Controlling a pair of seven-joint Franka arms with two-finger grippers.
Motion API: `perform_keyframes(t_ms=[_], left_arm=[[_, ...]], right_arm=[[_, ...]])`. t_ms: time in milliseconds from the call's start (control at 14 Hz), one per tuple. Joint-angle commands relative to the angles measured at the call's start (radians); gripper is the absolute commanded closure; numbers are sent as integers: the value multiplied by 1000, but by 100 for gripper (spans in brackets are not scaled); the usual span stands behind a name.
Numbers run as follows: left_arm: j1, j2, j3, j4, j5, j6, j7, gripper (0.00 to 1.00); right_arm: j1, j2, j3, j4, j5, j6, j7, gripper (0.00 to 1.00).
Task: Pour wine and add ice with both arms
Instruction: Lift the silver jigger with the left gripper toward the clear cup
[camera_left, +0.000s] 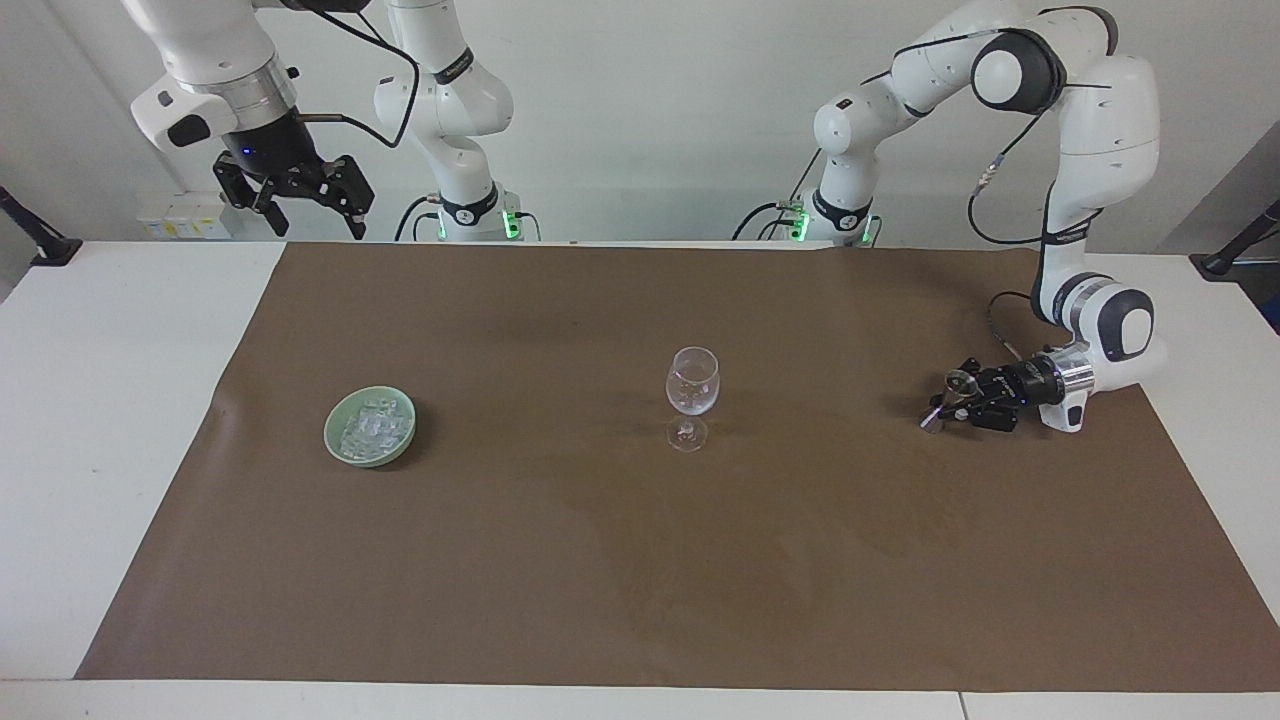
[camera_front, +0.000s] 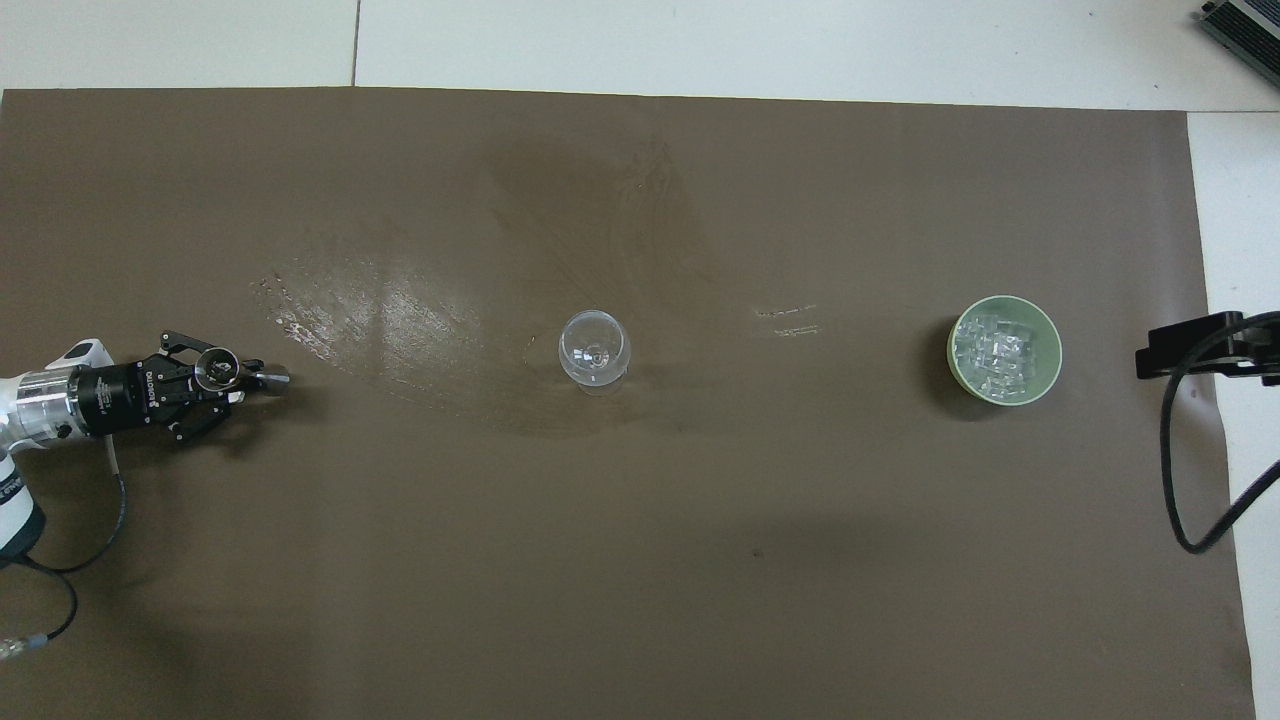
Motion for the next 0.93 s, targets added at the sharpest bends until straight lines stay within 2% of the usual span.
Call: perform_keyframes(t_ms=[0, 571, 857], left_arm=[[11, -3, -1, -11, -20, -11, -16, 100], [11, -16, -1, 1, -22, -75, -17, 100], [-5, -75, 1, 1, -22, -74, -98, 100]], right_arm=[[-5, -17, 5, -21, -1, 7, -4, 0], [-5, -17, 5, -21, -1, 7, -6, 0], [-5, -17, 5, -21, -1, 7, -6, 0]])
